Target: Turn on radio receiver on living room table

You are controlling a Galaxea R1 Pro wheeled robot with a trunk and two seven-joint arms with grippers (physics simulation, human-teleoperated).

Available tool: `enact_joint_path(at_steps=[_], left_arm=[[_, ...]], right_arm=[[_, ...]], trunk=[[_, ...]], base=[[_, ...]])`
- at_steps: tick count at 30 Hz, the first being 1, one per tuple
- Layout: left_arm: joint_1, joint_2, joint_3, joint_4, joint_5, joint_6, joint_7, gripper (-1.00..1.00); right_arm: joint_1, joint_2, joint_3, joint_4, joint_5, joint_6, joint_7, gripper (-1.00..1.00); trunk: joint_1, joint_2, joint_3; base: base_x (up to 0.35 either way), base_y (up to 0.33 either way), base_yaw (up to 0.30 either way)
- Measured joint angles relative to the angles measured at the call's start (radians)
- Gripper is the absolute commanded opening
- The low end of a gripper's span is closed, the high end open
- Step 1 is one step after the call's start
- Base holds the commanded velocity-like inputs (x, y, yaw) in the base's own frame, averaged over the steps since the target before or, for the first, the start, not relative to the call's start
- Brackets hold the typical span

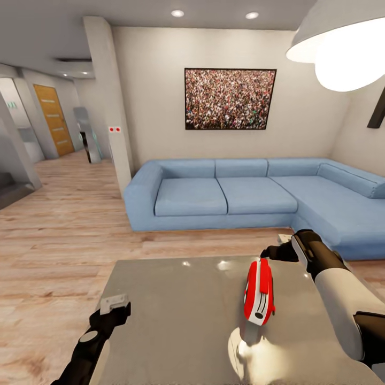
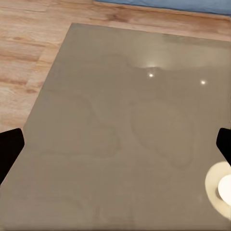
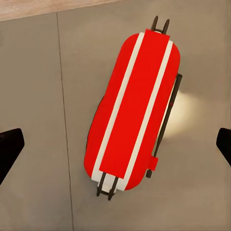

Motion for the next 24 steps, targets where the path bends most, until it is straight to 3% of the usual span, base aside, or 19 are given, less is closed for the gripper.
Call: enact_joint_path(at_steps=[24], left_arm=[[0.000,0.001,0.000,0.001,0.000,-0.001,0.001,1.00]], right_arm=[[0.000,0.000,0.000,0.000,0.001,-0.003,-0.002,1.00]], trunk=[[0.000,0.000,-0.039]], base=[[0.000,0.000,0.000]])
